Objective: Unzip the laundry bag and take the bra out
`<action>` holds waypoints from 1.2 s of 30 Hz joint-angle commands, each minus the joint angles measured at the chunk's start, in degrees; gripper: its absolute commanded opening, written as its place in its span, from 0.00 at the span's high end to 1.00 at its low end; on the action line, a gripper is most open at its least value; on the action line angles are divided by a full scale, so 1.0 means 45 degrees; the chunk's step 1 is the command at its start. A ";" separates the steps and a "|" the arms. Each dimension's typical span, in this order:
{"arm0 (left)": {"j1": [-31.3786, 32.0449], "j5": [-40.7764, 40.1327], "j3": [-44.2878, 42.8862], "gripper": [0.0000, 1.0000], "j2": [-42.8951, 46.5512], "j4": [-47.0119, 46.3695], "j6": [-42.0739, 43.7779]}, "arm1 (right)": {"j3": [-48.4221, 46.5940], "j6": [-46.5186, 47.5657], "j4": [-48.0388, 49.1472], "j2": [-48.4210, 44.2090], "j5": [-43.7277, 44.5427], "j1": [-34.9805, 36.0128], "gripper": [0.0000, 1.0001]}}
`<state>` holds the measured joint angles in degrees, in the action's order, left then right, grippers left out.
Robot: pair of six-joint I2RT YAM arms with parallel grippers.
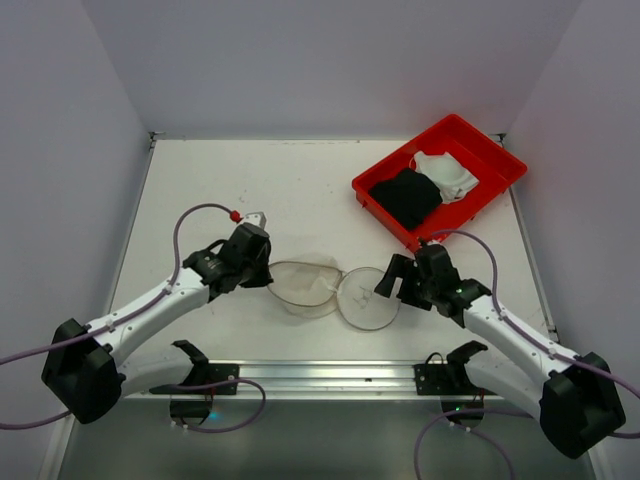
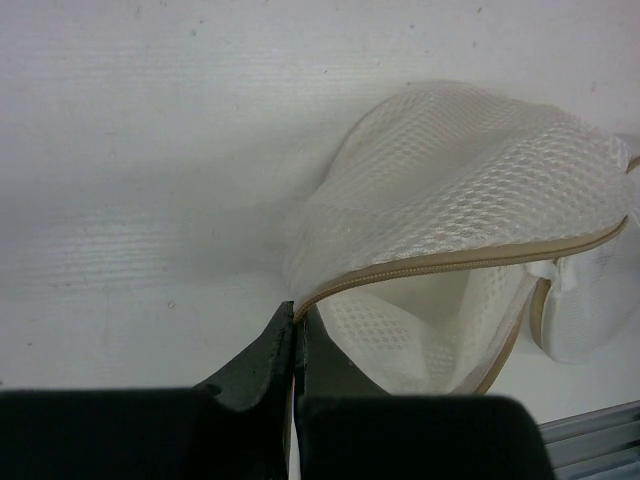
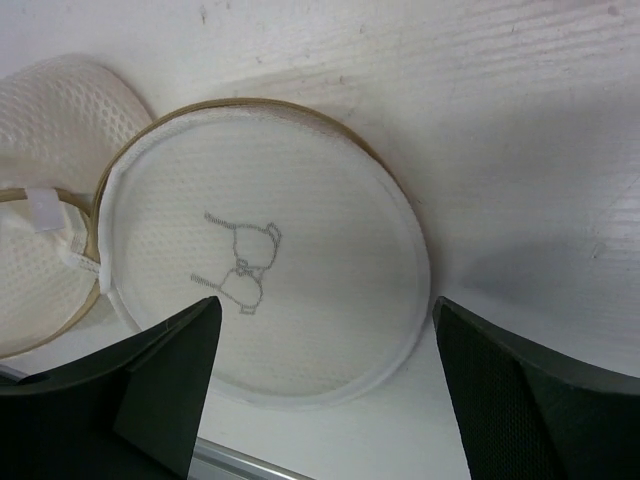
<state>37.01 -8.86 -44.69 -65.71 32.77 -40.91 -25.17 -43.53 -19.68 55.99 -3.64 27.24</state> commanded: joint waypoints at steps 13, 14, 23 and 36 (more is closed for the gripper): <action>-0.0218 -0.0101 0.0224 1.00 0.0579 0.0940 0.0145 | -0.0463 -0.0425 0.1169 0.2459 -0.0011 0.0410 0.25; -0.0218 -0.0081 0.0223 1.00 0.0560 0.0881 0.0145 | -0.0423 -0.0425 0.1287 0.2654 -0.0089 0.0430 0.26; -0.0276 0.0523 0.0438 1.00 0.0228 0.0005 0.0243 | -0.0559 -0.0561 0.1504 0.3361 -0.0383 0.0450 0.90; -0.0257 0.2748 0.0869 1.00 -0.3459 -0.3551 0.0321 | -0.3779 0.0707 -0.2303 -0.0098 0.0242 0.1092 1.00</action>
<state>36.36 -0.45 -40.34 -78.56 23.53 -40.86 -37.32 -42.92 -25.34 56.40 -2.76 30.48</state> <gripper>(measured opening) 0.011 0.018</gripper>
